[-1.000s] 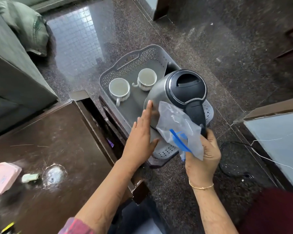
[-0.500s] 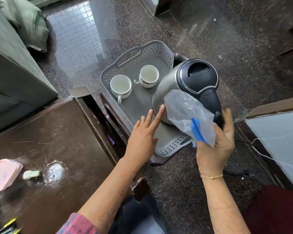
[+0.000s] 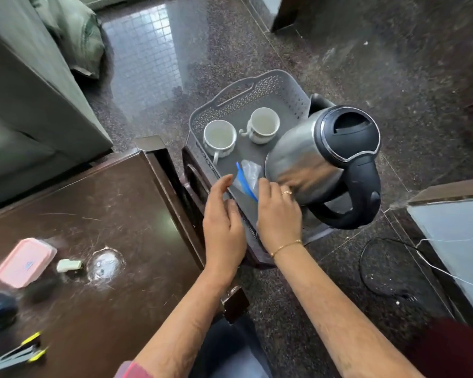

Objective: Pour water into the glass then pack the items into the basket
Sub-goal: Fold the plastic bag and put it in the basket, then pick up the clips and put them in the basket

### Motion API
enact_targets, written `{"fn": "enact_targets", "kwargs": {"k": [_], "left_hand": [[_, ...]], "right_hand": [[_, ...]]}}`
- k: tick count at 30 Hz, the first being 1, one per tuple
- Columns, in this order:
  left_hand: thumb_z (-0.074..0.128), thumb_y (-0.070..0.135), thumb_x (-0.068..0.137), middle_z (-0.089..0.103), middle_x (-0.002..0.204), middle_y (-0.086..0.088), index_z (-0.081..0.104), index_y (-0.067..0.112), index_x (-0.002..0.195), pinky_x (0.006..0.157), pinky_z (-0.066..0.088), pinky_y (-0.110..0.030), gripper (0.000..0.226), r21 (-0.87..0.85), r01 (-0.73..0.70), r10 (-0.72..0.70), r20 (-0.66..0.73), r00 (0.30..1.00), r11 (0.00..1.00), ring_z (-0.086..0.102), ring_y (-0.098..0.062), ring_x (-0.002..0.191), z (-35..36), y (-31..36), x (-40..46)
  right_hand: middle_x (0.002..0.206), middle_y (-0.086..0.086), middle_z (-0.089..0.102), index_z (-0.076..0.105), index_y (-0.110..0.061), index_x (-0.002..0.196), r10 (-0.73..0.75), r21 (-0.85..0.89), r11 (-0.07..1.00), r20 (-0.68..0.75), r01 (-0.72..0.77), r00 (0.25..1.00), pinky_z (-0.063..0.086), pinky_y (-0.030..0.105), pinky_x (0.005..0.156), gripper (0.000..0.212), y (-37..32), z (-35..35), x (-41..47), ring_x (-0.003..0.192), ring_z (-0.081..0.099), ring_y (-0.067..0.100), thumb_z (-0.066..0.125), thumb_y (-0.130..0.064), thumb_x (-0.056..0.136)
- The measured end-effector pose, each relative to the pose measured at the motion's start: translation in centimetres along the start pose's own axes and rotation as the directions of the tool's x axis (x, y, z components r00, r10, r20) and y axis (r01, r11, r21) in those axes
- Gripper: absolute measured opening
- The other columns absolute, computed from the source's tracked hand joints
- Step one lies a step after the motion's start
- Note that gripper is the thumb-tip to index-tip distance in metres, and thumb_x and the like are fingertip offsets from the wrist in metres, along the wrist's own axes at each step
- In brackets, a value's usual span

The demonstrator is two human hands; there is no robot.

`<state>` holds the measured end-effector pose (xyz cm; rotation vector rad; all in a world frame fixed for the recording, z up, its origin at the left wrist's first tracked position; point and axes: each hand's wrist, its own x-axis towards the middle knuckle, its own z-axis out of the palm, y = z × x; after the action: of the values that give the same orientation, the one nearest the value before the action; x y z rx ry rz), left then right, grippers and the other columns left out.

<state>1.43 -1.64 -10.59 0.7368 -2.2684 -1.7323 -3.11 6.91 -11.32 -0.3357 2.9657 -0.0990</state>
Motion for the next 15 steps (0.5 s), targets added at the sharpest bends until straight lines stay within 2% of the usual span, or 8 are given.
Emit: {"fn": "enact_targets", "kwargs": {"k": [3,5,6,7,9,10,12,15], "left_hand": [[0.038,0.003,0.089,0.049,0.141,0.001,0.047,0.016,0.136,0.113,0.029,-0.023,0.050,0.037,-0.008,0.003,0.142,0.990,0.999,0.040,-0.010,0.134,0.5,-0.7,-1.0],[0.037,0.005,0.088,0.044,0.144,0.003,0.046,0.014,0.138,0.117,0.019,-0.021,0.051,0.082,-0.062,0.041,0.234,0.971,0.995,0.029,-0.011,0.142,0.6,-1.1,-1.4],[0.036,0.006,0.090,0.042,0.146,0.001,0.044,0.012,0.140,0.118,0.013,-0.019,0.051,0.120,-0.101,0.064,0.277,0.959,0.988,0.023,-0.013,0.144,0.6,-1.4,-1.5],[0.036,0.006,0.091,0.039,0.149,-0.003,0.041,0.010,0.142,0.119,0.009,-0.019,0.052,0.172,-0.139,0.078,0.318,0.945,0.975,0.017,-0.016,0.146,0.4,-1.6,-1.5],[0.038,0.007,0.089,0.029,0.156,-0.009,0.033,0.008,0.147,0.121,0.007,-0.030,0.058,0.324,-0.233,0.088,0.405,0.910,0.917,0.006,-0.026,0.149,0.0,-2.3,-1.4],[0.041,0.008,0.088,0.024,0.158,-0.011,0.030,0.008,0.148,0.122,0.009,-0.037,0.061,0.412,-0.295,0.089,0.450,0.889,0.862,0.002,-0.030,0.149,-0.4,-2.6,-1.4],[0.048,0.012,0.086,0.017,0.159,-0.014,0.025,0.007,0.149,0.119,0.015,-0.047,0.067,0.517,-0.391,0.094,0.509,0.856,0.762,0.000,-0.034,0.148,-1.4,-2.8,-1.4],[0.044,0.019,0.087,0.019,0.158,-0.017,0.027,0.006,0.148,0.118,0.018,-0.046,0.065,0.485,-0.402,0.162,0.463,0.871,0.777,0.007,-0.033,0.148,-4.5,-2.7,-1.4]], "right_hand": [[0.133,0.010,0.052,0.035,-0.014,0.137,-0.006,0.218,0.973,0.357,-0.077,0.934,0.040,0.043,0.097,0.051,1.3,1.5,0.8,0.122,0.048,0.032,0.050,-0.015,0.088],[0.139,0.003,0.049,0.034,-0.018,0.139,-0.102,0.577,0.782,0.492,-0.236,0.865,0.039,0.032,0.104,0.057,2.4,-0.2,1.3,0.126,0.048,0.015,0.058,-0.015,0.088],[0.143,-0.001,0.044,0.033,-0.018,0.141,-0.148,0.671,0.680,0.521,-0.295,0.841,0.034,0.024,0.107,0.057,2.7,-1.1,1.2,0.129,0.044,0.005,0.057,-0.014,0.090],[0.151,-0.003,0.035,0.028,-0.018,0.145,-0.173,0.671,0.667,0.562,-0.324,0.809,0.023,0.025,0.114,0.057,2.7,-1.6,1.1,0.136,0.033,0.003,0.053,-0.019,0.094],[0.158,-0.008,0.018,0.017,-0.024,0.150,-0.153,0.444,0.873,0.642,-0.201,0.751,-0.002,0.044,0.119,0.054,2.5,-1.4,0.7,0.146,0.009,0.008,0.037,-0.032,0.100],[0.159,-0.008,0.017,0.017,-0.027,0.150,-0.131,0.331,0.934,0.662,-0.131,0.738,-0.008,0.050,0.117,0.052,2.1,-1.1,0.5,0.147,0.007,0.010,0.032,-0.034,0.100],[0.153,0.002,0.034,0.032,-0.023,0.144,-0.046,0.212,0.972,0.597,-0.102,0.801,0.000,0.057,0.115,0.048,1.1,-0.7,0.2,0.144,0.023,0.019,0.036,-0.033,0.098],[0.126,0.022,0.057,0.052,-0.005,0.122,0.044,0.238,0.968,0.154,-0.081,0.987,0.031,0.057,0.106,0.057,-2.5,-1.8,-0.8,0.121,0.049,0.040,0.039,-0.043,0.082]]}}
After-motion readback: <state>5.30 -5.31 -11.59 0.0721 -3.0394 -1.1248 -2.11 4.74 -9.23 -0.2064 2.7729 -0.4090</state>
